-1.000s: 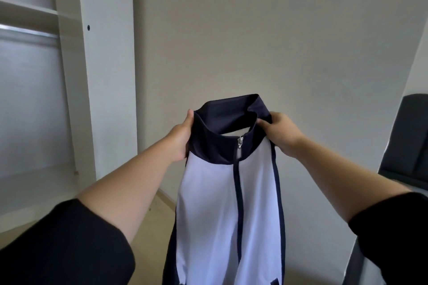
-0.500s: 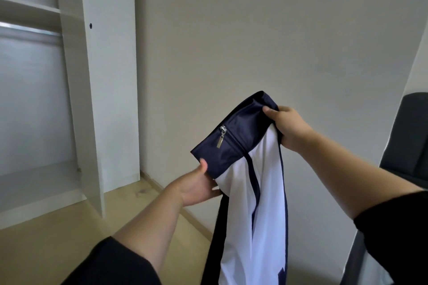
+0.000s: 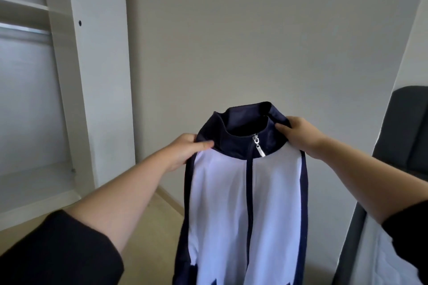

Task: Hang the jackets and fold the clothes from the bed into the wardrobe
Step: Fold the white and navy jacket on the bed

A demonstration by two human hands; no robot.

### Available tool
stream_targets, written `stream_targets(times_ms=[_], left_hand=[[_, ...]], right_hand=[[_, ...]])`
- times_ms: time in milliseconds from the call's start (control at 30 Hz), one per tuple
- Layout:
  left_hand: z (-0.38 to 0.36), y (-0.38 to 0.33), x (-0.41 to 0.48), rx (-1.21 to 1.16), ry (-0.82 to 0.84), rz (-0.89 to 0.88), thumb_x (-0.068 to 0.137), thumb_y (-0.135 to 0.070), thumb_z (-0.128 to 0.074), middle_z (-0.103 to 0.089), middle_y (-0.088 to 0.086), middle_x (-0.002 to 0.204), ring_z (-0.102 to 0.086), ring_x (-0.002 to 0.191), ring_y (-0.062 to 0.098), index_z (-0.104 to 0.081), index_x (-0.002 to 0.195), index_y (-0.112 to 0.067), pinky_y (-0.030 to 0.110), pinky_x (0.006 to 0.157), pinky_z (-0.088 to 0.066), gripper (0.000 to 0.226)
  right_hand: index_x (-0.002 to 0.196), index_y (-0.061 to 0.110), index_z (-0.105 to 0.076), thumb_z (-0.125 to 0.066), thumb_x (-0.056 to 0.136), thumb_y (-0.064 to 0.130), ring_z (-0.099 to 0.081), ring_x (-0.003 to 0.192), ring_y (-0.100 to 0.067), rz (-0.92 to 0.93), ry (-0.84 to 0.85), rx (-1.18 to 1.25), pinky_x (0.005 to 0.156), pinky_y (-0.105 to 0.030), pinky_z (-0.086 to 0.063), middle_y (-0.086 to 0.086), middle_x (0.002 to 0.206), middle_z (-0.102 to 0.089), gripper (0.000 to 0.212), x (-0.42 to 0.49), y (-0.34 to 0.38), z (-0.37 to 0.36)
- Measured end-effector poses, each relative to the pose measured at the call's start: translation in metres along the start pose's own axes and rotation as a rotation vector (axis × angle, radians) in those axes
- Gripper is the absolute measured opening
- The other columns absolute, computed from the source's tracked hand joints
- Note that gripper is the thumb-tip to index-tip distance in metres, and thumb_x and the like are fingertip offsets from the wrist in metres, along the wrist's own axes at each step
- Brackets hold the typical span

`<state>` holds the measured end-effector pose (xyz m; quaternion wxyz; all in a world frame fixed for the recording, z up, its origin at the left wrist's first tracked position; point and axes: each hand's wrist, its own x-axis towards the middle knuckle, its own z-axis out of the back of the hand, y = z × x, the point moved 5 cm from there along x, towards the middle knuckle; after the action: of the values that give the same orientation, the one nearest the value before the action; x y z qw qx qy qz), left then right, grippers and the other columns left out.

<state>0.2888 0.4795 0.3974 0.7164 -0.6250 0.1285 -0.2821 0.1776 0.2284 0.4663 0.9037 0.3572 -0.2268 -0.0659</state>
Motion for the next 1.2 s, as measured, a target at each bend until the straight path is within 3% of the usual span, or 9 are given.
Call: stream_targets(times_ms=[100, 167, 300, 433, 667, 933, 1033, 1133, 1200], left_hand=[[0.007, -0.017, 0.001, 0.034, -0.027, -0.041, 0.09, -0.019, -0.064, -0.074, 0.003, 0.092, -0.07, 0.084, 0.017, -0.069, 0.094, -0.01, 0.027, 0.077, -0.055, 0.011], [0.012, -0.024, 0.0, 0.058, -0.06, -0.074, 0.09, -0.015, -0.064, -0.074, 0.001, 0.086, -0.069, 0.078, 0.016, -0.069, 0.088, -0.009, 0.024, 0.072, -0.055, 0.009], [0.02, -0.03, 0.0, 0.022, -0.062, -0.116, 0.091, -0.006, -0.061, -0.073, 0.002, 0.09, -0.068, 0.082, 0.017, -0.07, 0.091, -0.01, 0.028, 0.079, -0.053, 0.01], [0.028, -0.034, -0.001, -0.007, -0.034, -0.117, 0.09, -0.002, -0.058, -0.074, 0.002, 0.094, -0.069, 0.086, 0.017, -0.071, 0.094, -0.012, 0.027, 0.08, -0.054, 0.017], [0.041, -0.038, -0.008, -0.005, 0.021, -0.057, 0.091, 0.002, -0.055, -0.072, 0.007, 0.104, -0.069, 0.092, 0.02, -0.069, 0.104, -0.011, 0.027, 0.079, -0.056, 0.023], [0.047, -0.046, -0.016, -0.222, 0.035, -0.056, 0.091, 0.008, -0.043, -0.074, 0.004, 0.094, -0.071, 0.081, 0.016, -0.068, 0.101, -0.01, 0.023, 0.065, -0.057, 0.032], [0.046, -0.047, -0.015, -0.213, 0.019, -0.034, 0.09, 0.006, -0.032, -0.069, 0.004, 0.076, -0.066, 0.065, 0.015, -0.072, 0.071, -0.014, 0.019, 0.055, -0.051, 0.049], [0.044, -0.044, -0.014, -0.072, 0.01, 0.043, 0.091, -0.013, -0.035, -0.055, 0.004, 0.066, -0.051, 0.054, 0.015, -0.062, 0.054, -0.015, 0.023, 0.051, -0.041, 0.046], [0.042, -0.043, -0.01, 0.1, -0.028, 0.033, 0.093, -0.025, -0.052, -0.051, 0.002, 0.062, -0.047, 0.051, 0.013, -0.059, 0.054, -0.016, 0.021, 0.049, -0.038, 0.04]], right_hand=[[0.101, 0.004, -0.063, -0.051, 0.097, 0.022, -0.06, 0.08, -0.025, -0.016, -0.001, -0.047, 0.072, -0.034, -0.047, -0.014, 0.092, -0.067, 0.023, -0.001, -0.008, -0.005], [0.102, 0.004, -0.065, -0.054, 0.097, 0.026, -0.064, 0.083, -0.025, -0.05, 0.062, 0.104, 0.079, -0.038, -0.052, -0.013, 0.095, -0.07, 0.025, -0.002, -0.011, -0.007], [0.112, 0.002, -0.064, -0.065, 0.084, 0.03, -0.069, 0.097, -0.027, -0.127, 0.368, 0.452, 0.082, -0.036, -0.056, -0.012, 0.106, -0.072, 0.04, -0.007, -0.016, -0.011], [0.115, -0.001, -0.062, -0.07, 0.077, 0.009, -0.065, 0.106, -0.029, -0.134, 0.659, 0.507, 0.079, -0.03, -0.055, -0.016, 0.116, -0.067, 0.04, -0.017, -0.018, -0.014], [0.112, 0.0, -0.065, -0.056, 0.091, 0.0, -0.067, 0.097, -0.026, -0.003, 0.337, 0.368, 0.088, -0.036, -0.053, -0.013, 0.106, -0.071, 0.023, -0.007, -0.023, -0.012], [0.086, 0.011, -0.074, -0.037, 0.091, -0.012, -0.07, 0.071, -0.018, 0.028, 0.333, 0.776, 0.061, -0.022, -0.055, -0.008, 0.084, -0.073, 0.044, -0.009, -0.007, -0.011], [0.06, 0.012, -0.069, -0.03, 0.088, -0.006, -0.059, 0.05, -0.02, -0.079, 0.248, 0.769, 0.044, -0.019, -0.043, -0.011, 0.064, -0.062, 0.05, -0.005, -0.006, -0.009], [0.051, 0.015, -0.059, -0.046, 0.093, 0.023, -0.046, 0.046, -0.019, -0.142, 0.207, 0.657, 0.044, -0.023, -0.033, -0.007, 0.059, -0.052, 0.045, -0.005, -0.009, -0.011], [0.05, 0.019, -0.053, -0.066, 0.087, 0.023, -0.041, 0.045, -0.015, -0.076, 0.143, 0.424, 0.043, -0.022, -0.031, 0.0, 0.053, -0.049, 0.04, -0.005, -0.011, -0.012]])
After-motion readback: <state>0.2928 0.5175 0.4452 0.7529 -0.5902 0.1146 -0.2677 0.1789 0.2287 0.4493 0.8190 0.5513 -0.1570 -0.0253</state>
